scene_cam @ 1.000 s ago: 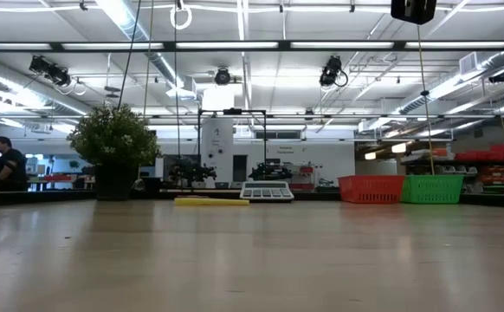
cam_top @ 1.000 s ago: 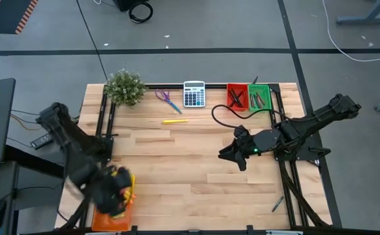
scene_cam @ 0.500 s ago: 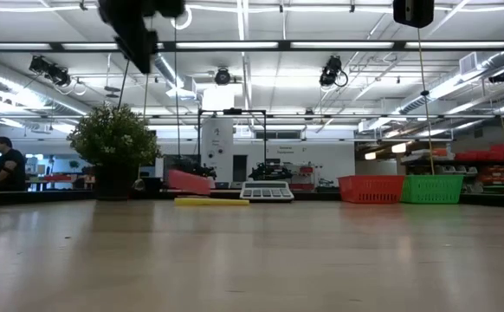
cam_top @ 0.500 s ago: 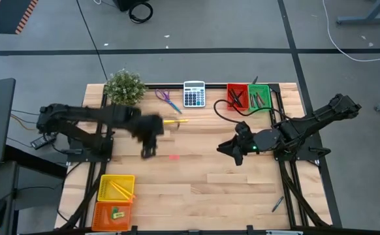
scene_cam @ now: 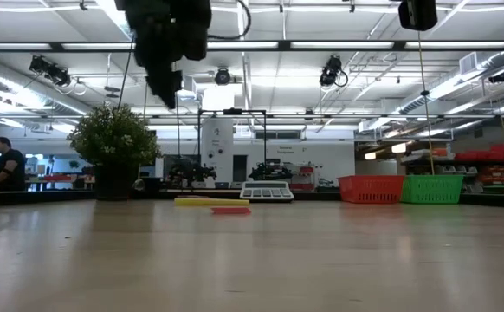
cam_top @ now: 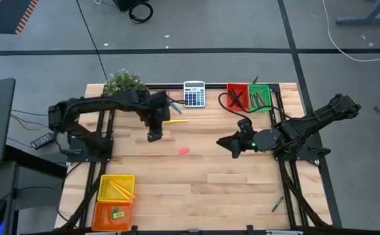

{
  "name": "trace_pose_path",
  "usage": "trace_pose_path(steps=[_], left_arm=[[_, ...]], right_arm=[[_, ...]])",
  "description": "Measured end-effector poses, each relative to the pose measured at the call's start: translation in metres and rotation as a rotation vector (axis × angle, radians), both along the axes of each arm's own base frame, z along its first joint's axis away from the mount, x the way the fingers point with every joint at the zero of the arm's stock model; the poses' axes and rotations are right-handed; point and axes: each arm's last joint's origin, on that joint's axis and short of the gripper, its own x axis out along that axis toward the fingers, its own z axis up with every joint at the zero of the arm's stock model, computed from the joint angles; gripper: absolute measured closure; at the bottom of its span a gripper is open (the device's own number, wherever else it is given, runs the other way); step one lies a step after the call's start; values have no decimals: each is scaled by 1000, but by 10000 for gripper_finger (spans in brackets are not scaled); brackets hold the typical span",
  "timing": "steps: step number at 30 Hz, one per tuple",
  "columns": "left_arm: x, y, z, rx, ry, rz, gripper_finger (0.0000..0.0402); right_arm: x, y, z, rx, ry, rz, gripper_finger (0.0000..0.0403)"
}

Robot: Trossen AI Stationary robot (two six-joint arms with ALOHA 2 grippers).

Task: Sort crayons/erasers/pens/pencils in bins
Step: Put the pink eraser into the orange bin

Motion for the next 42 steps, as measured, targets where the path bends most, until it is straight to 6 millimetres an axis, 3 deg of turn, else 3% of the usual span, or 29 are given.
trace_pose_path(steps=[6, 10, 17, 23, 32, 42], left_arm=[[42, -23, -10, -1, -172, 33, 263], [68, -37, -40, -12, -139, 49, 262], [89, -48, -92, 106, -3, 26, 254], [97, -49, -119, 38, 55, 24, 253], [107, -61, -119, 8, -29, 14, 260], [112, -71, -147, 93, 49, 46, 274]], right_arm=[[0, -2, 0, -7, -9, -51, 274], [-1, -1, -1, 18, -5, -56, 274], [-1, -1, -1, 46, 2, -43, 274], [-1, 0, -3, 73, 16, -32, 274], [-2, 0, -5, 88, 35, -36, 274], [-2, -1, -6, 101, 42, -43, 274]])
